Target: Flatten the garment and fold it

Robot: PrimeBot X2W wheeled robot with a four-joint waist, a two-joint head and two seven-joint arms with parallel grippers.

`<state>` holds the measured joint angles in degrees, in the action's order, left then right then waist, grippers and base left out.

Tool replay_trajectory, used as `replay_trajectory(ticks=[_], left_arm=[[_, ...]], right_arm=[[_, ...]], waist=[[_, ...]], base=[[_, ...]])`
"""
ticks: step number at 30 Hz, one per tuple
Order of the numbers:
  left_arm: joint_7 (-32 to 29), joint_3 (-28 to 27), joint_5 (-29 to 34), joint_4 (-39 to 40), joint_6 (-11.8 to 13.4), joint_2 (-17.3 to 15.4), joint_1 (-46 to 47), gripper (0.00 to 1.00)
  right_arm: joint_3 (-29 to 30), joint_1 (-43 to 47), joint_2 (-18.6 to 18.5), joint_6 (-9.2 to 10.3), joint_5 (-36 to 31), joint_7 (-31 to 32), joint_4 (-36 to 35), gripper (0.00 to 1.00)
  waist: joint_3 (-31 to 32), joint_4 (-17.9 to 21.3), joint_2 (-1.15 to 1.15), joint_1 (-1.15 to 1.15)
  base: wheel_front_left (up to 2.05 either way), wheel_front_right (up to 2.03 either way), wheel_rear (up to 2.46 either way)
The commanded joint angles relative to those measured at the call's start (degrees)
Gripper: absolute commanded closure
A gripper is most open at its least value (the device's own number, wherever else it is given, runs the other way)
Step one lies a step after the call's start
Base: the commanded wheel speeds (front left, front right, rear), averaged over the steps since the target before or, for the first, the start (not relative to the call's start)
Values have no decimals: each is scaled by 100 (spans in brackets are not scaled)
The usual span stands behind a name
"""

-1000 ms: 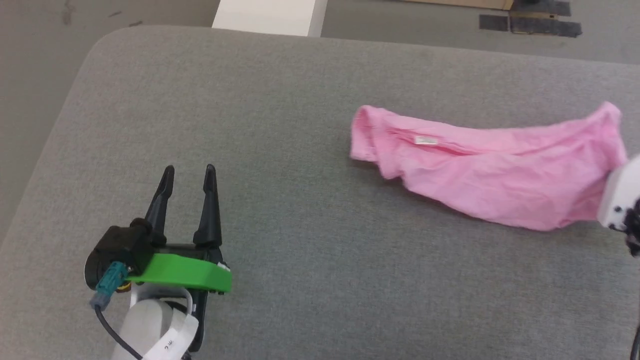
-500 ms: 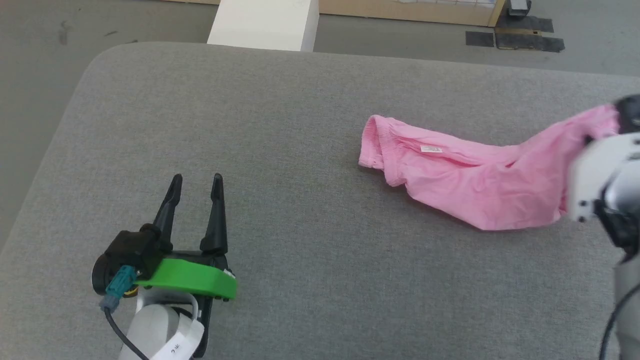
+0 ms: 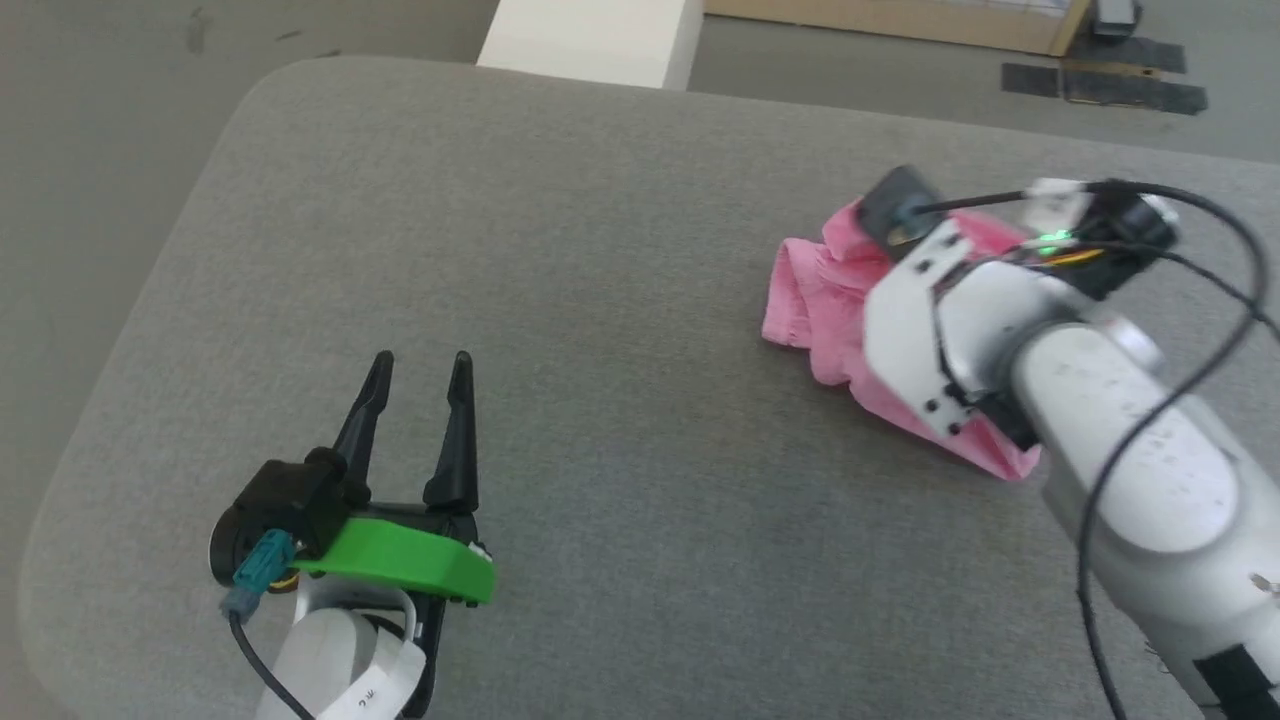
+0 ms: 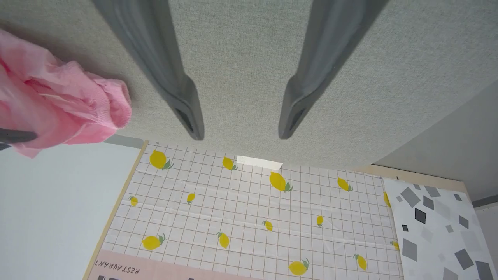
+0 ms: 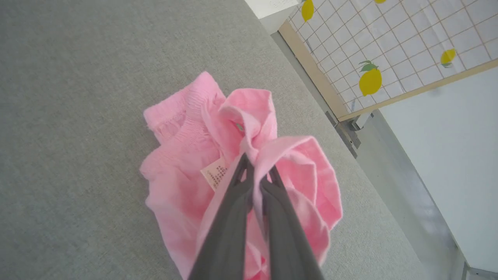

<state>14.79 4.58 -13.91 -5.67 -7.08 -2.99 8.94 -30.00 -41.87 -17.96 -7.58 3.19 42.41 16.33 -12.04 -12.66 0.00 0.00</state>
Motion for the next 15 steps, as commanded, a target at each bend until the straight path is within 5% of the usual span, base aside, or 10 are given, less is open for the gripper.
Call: replay_trajectory(ticks=[1,15], left_arm=[[20,24,-79,-6,-27,12,65,0],[21,99,-241,53,105,12,227,0]], right_arm=[[-294,-155,0,9,142,14,151,100],[-2055,-596,77,9,1137,-411,1348,100]], waist=[[-129,-169,0,0],[-389,-436,0,0]], base=[[0,0,0],[0,0,0]])
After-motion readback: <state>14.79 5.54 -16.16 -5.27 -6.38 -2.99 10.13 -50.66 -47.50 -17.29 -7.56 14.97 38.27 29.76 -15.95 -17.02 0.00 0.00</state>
